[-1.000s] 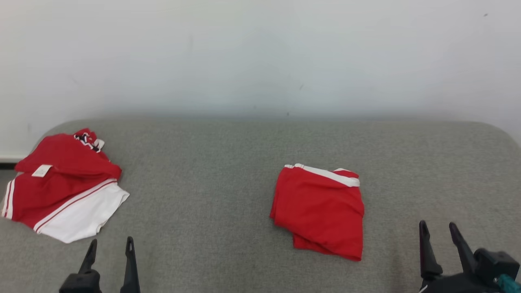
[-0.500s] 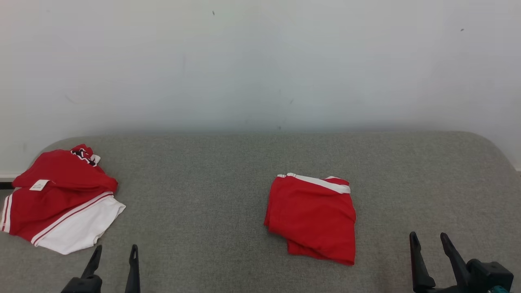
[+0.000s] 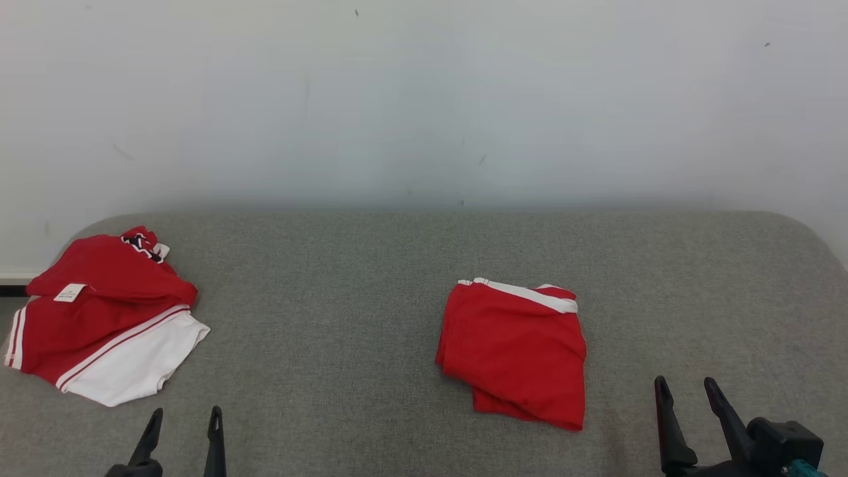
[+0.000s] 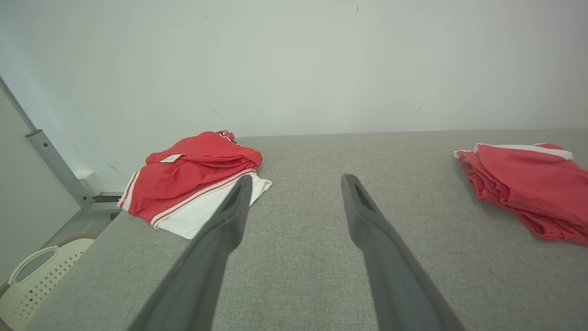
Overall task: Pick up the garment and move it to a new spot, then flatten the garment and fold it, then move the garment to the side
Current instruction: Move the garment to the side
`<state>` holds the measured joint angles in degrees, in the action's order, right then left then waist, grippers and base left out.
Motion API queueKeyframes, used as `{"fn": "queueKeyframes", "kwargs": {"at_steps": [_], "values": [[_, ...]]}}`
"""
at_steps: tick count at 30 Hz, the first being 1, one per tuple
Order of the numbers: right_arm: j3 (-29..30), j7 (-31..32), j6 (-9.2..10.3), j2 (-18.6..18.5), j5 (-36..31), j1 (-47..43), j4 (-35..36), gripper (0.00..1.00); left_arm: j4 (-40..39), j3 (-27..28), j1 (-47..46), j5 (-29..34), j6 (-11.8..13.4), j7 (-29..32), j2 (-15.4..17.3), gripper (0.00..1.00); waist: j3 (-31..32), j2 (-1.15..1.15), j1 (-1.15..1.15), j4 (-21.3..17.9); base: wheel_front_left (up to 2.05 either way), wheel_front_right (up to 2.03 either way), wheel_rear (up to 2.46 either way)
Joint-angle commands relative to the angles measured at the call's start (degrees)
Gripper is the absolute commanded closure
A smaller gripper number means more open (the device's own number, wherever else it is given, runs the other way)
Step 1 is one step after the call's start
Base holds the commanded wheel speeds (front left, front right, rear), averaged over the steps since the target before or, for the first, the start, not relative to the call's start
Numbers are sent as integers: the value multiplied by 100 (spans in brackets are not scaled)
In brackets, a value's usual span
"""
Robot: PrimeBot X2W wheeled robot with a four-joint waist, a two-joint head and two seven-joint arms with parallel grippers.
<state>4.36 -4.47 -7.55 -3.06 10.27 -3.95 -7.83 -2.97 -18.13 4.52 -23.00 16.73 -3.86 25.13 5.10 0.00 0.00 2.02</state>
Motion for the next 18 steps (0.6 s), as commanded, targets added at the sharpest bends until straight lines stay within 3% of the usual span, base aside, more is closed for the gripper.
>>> {"fn": "queueKeyframes", "kwargs": {"at_steps": [1, 18], "values": [[-14, 8, 10, 6, 25, 35, 1, 0, -22, 5, 26, -7, 28, -3, 7, 0, -1, 0, 0, 1, 0, 0, 0], [-24, 56, 10, -17, 27, 109, -179, 0, 53, -78, -66, -3, 70, 28, 25, 0, -25, 0, 0, 62, 0, 0, 0]]}}
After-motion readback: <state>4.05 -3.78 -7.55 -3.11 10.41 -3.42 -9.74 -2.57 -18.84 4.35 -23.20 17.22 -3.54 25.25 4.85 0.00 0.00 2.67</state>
